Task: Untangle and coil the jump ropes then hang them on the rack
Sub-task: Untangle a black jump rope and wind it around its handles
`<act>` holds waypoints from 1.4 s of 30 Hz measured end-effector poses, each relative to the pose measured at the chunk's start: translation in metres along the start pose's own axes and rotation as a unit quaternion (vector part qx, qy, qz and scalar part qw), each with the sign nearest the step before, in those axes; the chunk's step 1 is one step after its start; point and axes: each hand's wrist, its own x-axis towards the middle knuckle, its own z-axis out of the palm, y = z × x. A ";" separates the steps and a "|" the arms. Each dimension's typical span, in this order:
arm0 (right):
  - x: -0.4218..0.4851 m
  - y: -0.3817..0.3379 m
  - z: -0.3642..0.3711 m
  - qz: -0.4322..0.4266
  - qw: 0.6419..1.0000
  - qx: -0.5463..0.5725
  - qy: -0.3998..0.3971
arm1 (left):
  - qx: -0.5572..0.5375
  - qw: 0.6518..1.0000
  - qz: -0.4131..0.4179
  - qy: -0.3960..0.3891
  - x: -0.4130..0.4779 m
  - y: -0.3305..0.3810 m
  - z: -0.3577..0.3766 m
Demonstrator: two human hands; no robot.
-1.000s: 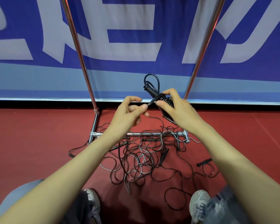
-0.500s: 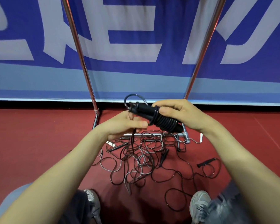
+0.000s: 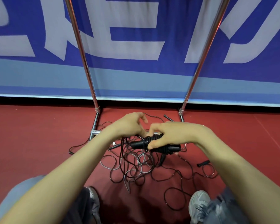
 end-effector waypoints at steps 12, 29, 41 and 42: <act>0.014 0.001 0.007 0.053 0.984 -0.053 0.161 | 0.181 0.926 0.230 0.239 -0.003 0.003 0.010; 0.029 0.021 0.011 0.009 0.943 0.138 0.301 | 0.037 0.901 0.241 0.358 -0.004 0.011 0.013; 0.019 0.012 0.000 -0.050 0.890 0.282 0.356 | -0.140 0.899 0.206 0.360 -0.017 0.026 0.018; 0.018 0.010 -0.001 -0.057 0.881 0.314 0.349 | -0.127 0.898 0.219 0.359 -0.017 0.026 0.021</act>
